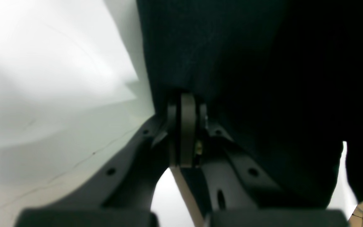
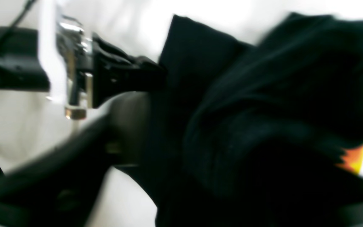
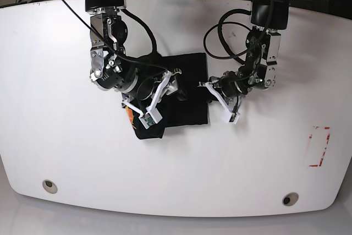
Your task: Layout the t-shirt on the table in an organized manner, then fold the t-shirt properly
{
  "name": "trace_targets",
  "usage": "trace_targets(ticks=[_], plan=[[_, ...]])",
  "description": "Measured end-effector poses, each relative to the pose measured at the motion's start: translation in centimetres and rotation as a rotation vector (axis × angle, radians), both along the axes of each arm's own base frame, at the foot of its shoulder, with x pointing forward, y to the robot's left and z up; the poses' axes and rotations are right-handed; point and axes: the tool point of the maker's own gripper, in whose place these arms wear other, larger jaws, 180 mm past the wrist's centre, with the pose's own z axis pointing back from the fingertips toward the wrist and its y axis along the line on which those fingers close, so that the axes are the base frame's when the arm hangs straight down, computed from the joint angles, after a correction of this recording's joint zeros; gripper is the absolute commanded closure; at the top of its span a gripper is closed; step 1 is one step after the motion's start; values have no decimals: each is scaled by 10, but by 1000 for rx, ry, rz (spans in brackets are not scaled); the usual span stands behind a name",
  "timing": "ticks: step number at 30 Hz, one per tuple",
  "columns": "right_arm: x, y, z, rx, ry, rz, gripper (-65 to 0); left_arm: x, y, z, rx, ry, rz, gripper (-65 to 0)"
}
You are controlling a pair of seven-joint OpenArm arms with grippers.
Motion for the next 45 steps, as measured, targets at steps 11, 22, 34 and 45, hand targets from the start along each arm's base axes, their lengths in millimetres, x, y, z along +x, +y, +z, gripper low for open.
trace_targets(ticks=[11,22,34,45], plan=[[9,10,22,23,-60,12,-525,-1,0,0,-7,2,3,0],[4,35,37,21,-109,100,-525,0,-1,1,-10,-1,0,0],[6,-3,23,-87,-106,86,-525,0,13,17,-62,10,54,0],[17,-46,24,-143,-142,17,-525,25,49,55,-43,-111,125,-264]])
